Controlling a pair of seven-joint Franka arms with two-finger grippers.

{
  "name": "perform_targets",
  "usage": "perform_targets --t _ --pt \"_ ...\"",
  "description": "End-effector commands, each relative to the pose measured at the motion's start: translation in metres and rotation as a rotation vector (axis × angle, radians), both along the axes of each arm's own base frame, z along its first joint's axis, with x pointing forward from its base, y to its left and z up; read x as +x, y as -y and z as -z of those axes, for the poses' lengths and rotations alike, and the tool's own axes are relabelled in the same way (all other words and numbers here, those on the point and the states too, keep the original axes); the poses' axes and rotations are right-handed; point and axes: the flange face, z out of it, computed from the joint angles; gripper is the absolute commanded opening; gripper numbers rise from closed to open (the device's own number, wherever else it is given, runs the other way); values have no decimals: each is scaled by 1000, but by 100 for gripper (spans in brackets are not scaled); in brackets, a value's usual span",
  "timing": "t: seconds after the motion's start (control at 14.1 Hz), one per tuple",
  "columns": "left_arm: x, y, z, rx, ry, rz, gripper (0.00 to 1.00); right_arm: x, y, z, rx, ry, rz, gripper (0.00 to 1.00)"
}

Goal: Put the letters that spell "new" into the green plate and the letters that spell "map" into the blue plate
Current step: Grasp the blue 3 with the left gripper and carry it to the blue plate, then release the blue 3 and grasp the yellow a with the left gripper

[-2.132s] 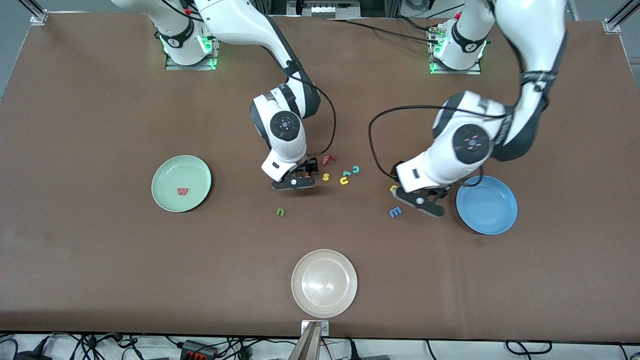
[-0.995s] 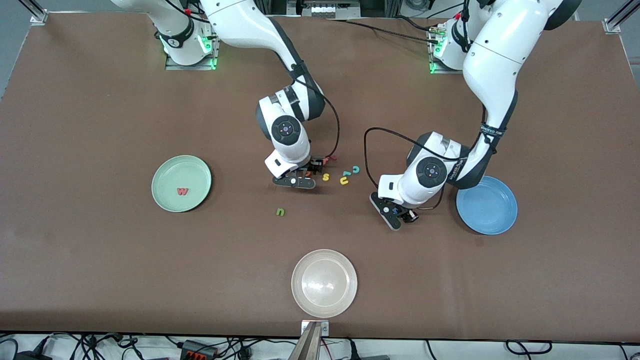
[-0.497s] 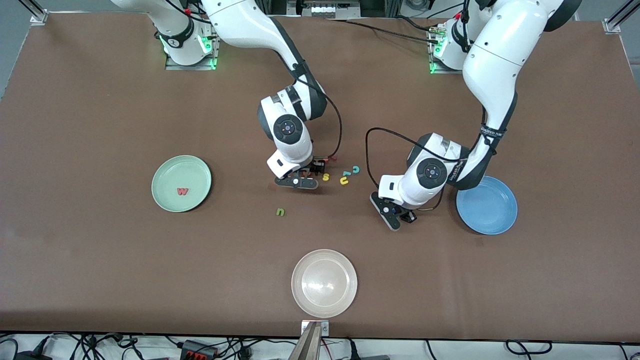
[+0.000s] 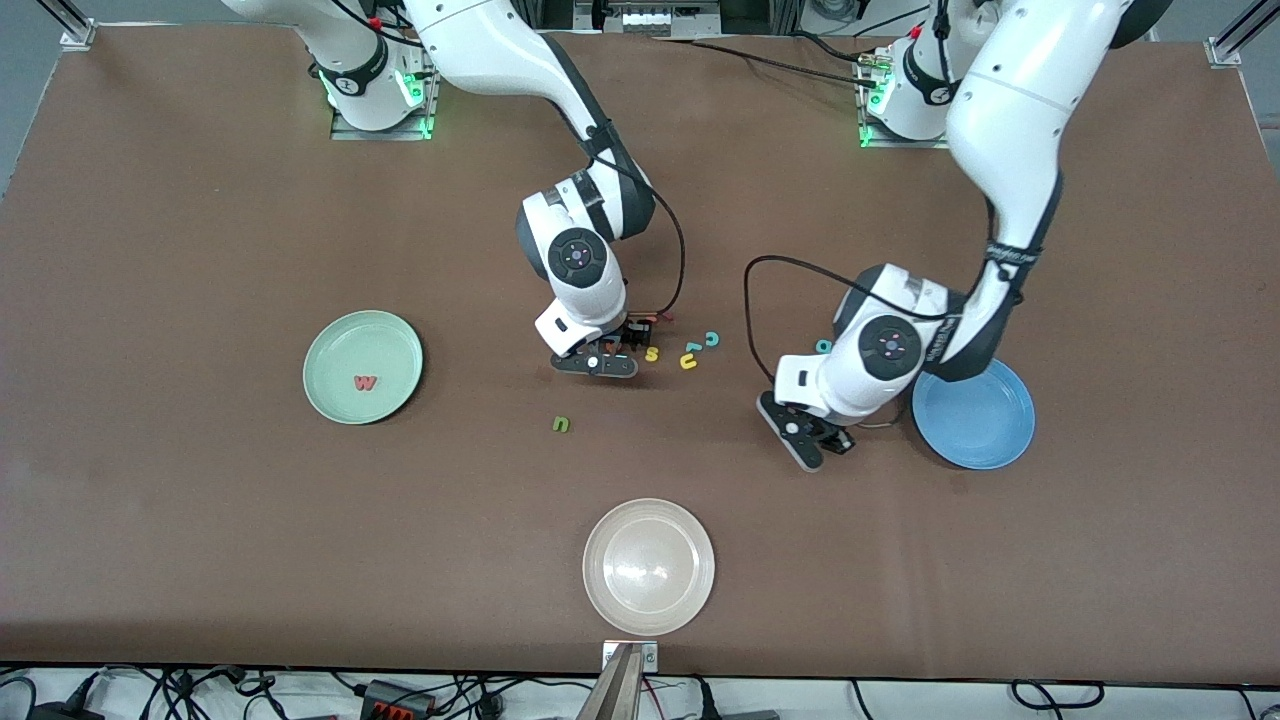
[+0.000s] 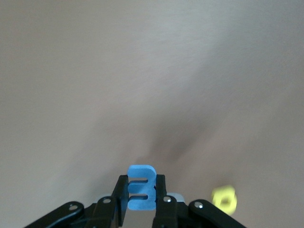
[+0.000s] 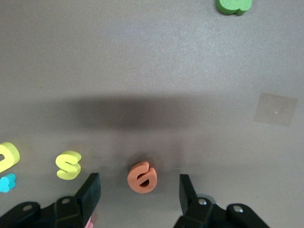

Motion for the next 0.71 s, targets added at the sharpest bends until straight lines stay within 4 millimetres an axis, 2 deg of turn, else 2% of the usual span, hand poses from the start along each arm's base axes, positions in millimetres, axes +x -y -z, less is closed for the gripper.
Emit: perform_targets --t 0.0,0.07,0.21,0.43,0.64 --pt "4 -48 -68 58 -34 -51 3 -1 -11 -3 18 6 8 75" --pt "5 -70 -79 73 -58 -82 3 -1 -11 -3 19 5 9 74" --pt "5 -113 -78 94 -115 -144 3 -3 -13 -3 16 7 3 74" --pt "4 -180 -29 98 -207 -238 9 -4 -13 0 9 5 -8 72" --pt "-18 -183 15 97 -247 -236 10 -4 -13 1 8 4 -15 68"
